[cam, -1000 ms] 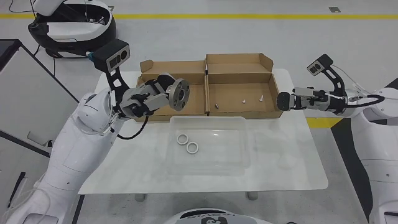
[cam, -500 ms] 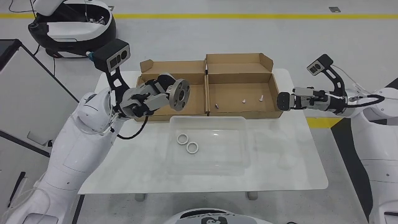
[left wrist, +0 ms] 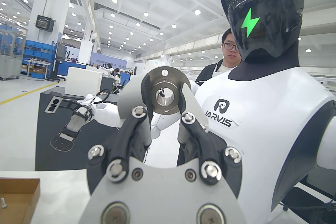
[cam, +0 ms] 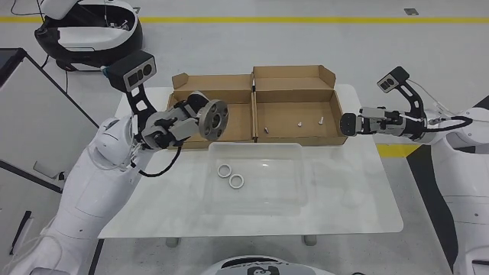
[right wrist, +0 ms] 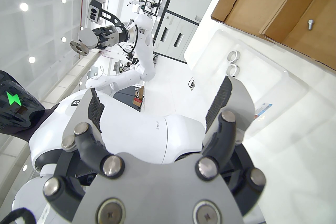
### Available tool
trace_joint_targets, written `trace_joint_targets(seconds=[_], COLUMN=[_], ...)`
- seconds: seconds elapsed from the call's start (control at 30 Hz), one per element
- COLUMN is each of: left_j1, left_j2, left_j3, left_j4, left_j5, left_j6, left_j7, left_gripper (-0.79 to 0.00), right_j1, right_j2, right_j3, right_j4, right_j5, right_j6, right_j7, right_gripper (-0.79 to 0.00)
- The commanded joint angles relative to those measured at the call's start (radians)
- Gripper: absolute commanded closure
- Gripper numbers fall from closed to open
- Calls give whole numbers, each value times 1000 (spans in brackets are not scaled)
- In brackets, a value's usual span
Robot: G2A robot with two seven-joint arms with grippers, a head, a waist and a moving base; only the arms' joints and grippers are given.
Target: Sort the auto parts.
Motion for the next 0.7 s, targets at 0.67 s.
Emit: trace_joint_targets(seconds=[0.67], left_j1=[27], left_j2=[-26], left_j3=[-26], left_j4=[-41], left_j5=[-181], left_j6=[-11], left_j7=[12], left_gripper=[0], right_j1=[0], right_j2=[0], right_j3=[0], right_j4=[0], right_j5=[0], right_j6=[0], right_j7=[0], right_gripper=[-785])
